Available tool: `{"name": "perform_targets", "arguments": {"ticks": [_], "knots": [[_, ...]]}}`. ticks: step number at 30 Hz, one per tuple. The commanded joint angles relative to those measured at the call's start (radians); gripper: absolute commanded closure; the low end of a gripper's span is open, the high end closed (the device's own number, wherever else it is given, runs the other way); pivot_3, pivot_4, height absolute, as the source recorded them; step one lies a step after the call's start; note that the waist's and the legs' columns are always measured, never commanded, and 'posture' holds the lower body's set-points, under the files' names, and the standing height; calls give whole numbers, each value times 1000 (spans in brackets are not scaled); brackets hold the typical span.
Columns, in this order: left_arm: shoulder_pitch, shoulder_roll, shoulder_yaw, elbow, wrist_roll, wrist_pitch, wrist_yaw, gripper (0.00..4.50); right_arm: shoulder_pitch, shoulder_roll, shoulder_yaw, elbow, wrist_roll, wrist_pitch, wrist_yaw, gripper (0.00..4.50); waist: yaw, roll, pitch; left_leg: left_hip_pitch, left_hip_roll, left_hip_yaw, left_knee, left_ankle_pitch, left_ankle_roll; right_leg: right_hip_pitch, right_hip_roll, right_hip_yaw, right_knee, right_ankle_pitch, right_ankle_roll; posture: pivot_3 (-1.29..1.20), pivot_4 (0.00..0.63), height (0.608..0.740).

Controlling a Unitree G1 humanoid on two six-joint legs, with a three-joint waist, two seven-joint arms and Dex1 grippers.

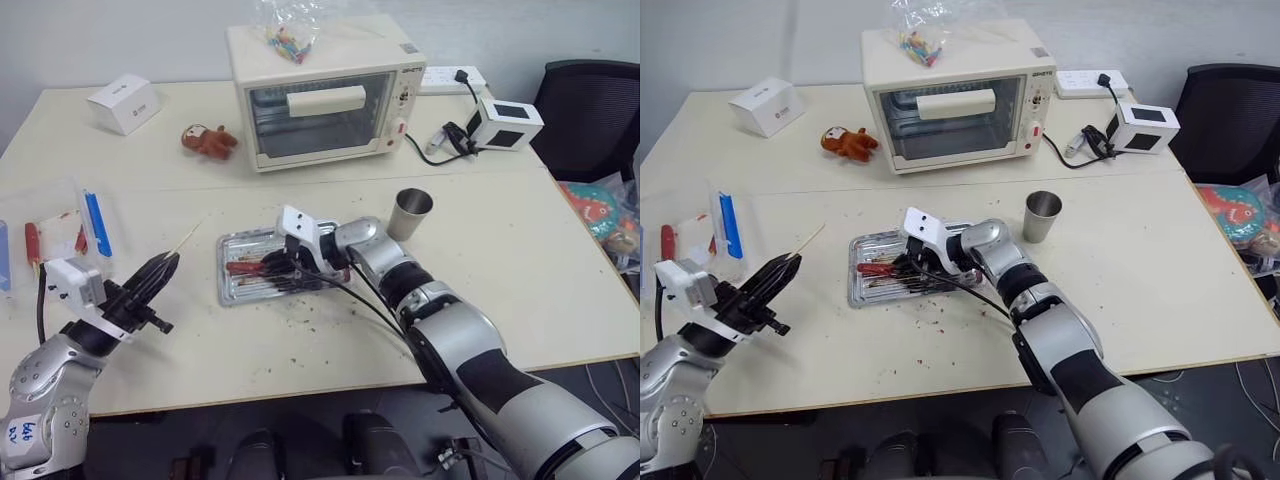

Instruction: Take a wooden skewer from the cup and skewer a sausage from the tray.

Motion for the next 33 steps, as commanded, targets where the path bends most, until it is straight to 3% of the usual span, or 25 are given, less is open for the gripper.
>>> {"name": "perform_targets", "arguments": {"ticks": [1,7,14,24,33], "knots": [[-14,31,13,-7,-4,-7,-22,4500,0,-38,-38,-107,53,-30,87,4215,0,0,0,0,0,0,0,0,0,0,0,0,0,0,0,0,150,740],[-8,188,15,-28,-80,96,-194,4500,89,-230,-45,-468,145,47,307,4215,6,0,0,0,0,-1,0,0,0,0,0,0,0,0,0,0,150,740],[1,362,-36,-71,-158,237,-400,4500,237,-446,-31,-752,194,109,400,4215,6,0,0,-1,-1,-2,-1,0,0,1,-1,-1,-2,0,0,0,150,740],[-138,347,-176,-19,-97,231,-441,4500,302,-507,-8,-936,236,247,355,4215,7,1,0,0,0,0,0,0,0,0,1,-1,-1,0,0,0,150,740],[-181,322,-201,9,-63,209,-449,4500,315,-521,15,-1003,253,296,344,4215,10,0,0,0,0,0,1,0,0,0,1,-1,-1,0,0,0,150,740]]}}
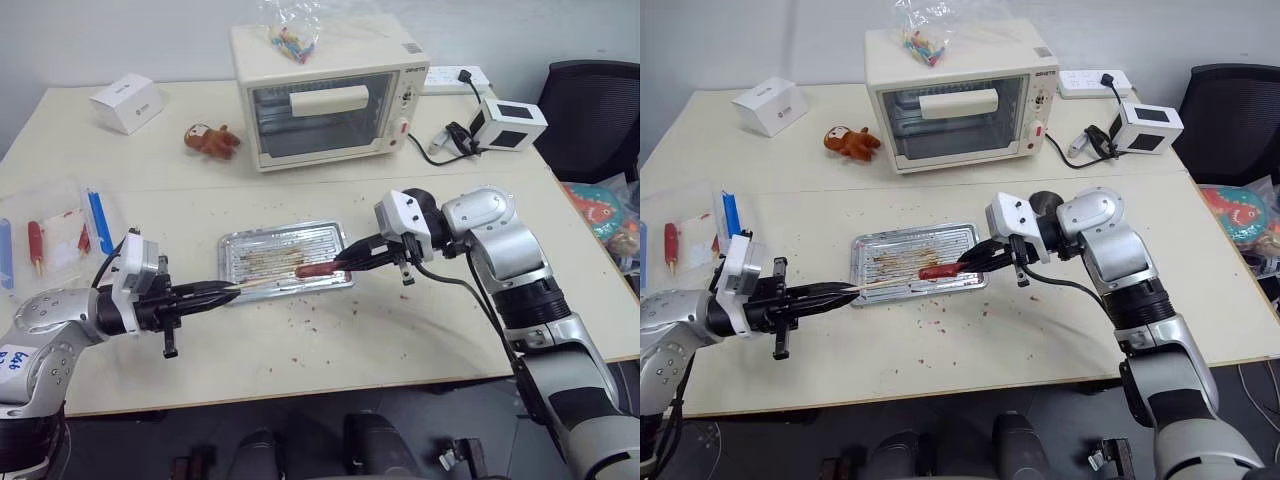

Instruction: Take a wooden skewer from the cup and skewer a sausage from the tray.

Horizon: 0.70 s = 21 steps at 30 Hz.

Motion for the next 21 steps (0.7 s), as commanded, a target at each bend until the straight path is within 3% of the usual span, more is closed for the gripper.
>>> {"name": "perform_targets", "arguments": {"ticks": [1,21], "knots": [[-6,-4,12,1,7,-18,-10,4500,5,-19,-7,-44,26,13,-4,4215,0,0,0,0,0,0,0,0,0,0,0,0,0,0,0,0,150,740],[-34,-45,-4,-1,28,-20,-5,4500,11,-3,16,-71,37,40,-26,4215,2,0,0,0,0,0,1,0,0,0,0,0,0,0,0,0,150,740]]}}
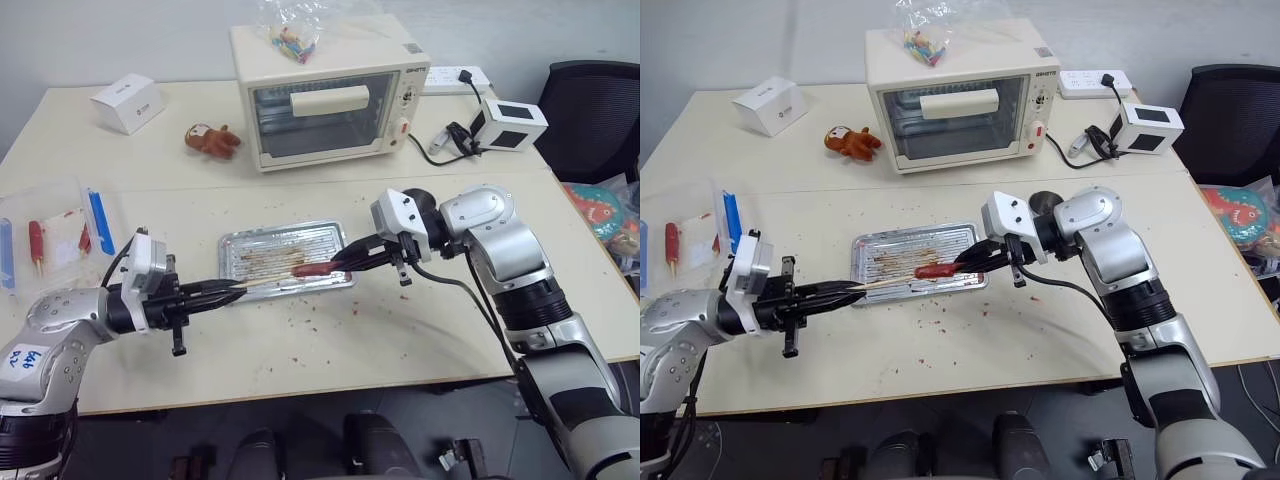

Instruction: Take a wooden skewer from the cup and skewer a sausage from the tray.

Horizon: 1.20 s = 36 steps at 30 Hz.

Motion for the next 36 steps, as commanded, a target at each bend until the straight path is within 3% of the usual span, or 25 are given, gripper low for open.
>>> {"name": "perform_targets", "arguments": {"ticks": [1,36], "knots": [[-13,-4,9,-2,-1,-16,-4,4500,7,4,6,-44,26,-2,0,4215,0,0,0,0,0,0,0,0,0,0,0,0,0,0,0,0,150,740],[-48,-24,-30,25,20,-31,-12,4500,-26,7,9,17,27,-44,4,4215,1,0,0,0,0,0,1,0,0,0,1,0,1,0,0,0,150,740]]}}
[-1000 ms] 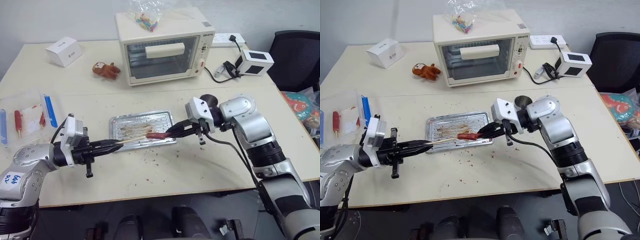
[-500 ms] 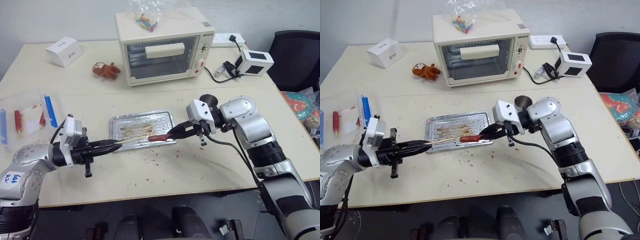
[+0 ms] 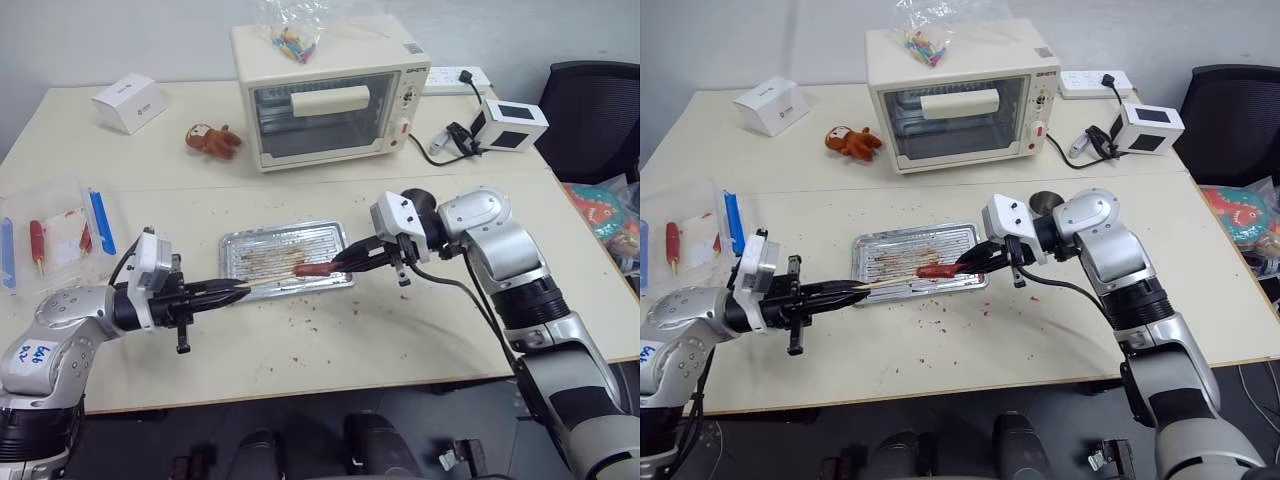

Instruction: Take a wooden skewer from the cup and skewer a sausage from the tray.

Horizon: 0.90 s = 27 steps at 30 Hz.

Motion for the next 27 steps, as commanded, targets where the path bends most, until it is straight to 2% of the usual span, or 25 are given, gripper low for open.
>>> {"name": "perform_targets", "arguments": {"ticks": [1,15,27], "knots": [[-15,-9,3,-7,4,-20,1,4500,-16,6,-8,-32,26,-4,5,4215,0,0,0,0,0,0,0,0,0,0,0,0,0,0,0,0,150,740],[5,18,44,17,6,-21,-15,4500,-16,-19,-13,8,16,-28,10,4215,0,0,0,0,0,0,0,0,0,0,0,0,0,0,0,0,150,740],[-21,-7,6,17,15,-21,-7,4500,-25,-5,-9,-1,24,-19,10,4215,0,0,0,0,0,0,0,0,0,0,0,0,0,0,0,0,150,740]]}}
